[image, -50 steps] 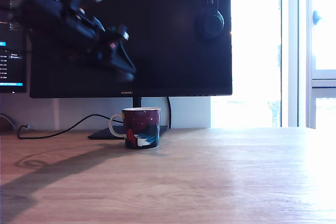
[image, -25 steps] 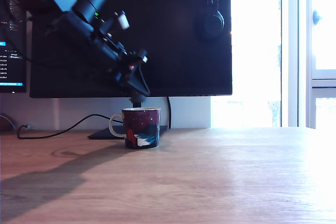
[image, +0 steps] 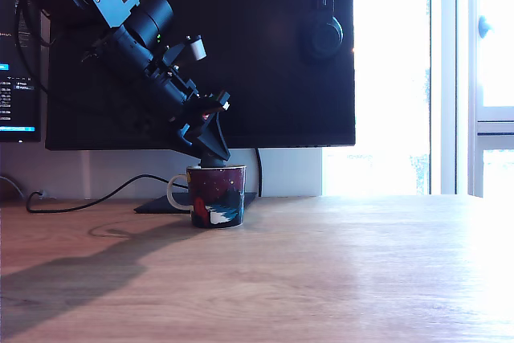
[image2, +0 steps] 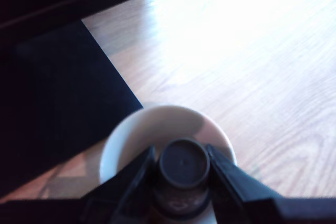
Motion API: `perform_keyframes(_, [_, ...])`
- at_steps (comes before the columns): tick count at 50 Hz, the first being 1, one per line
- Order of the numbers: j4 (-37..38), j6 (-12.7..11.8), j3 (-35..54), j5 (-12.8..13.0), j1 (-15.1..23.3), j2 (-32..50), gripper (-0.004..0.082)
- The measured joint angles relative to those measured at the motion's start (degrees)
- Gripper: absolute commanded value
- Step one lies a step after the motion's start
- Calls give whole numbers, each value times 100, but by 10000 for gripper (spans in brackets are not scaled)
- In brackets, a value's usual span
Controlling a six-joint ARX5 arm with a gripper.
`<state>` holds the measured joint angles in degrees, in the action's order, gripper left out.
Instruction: Pick up the coffee capsules from the table one by one and drop them inside the nearest coffee cup
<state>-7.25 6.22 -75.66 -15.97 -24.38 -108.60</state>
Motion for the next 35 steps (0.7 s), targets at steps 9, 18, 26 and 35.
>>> perform_keyframes(9, [-15, 0, 0, 2, 0, 0, 128])
perform_keyframes(18, [-22, 0, 0, 157, 2, 0, 254])
perform_keyframes(26, [-28, 0, 0, 201, 4, 0, 792])
perform_keyframes(35, [94, 92, 0, 90, 4, 0, 757])
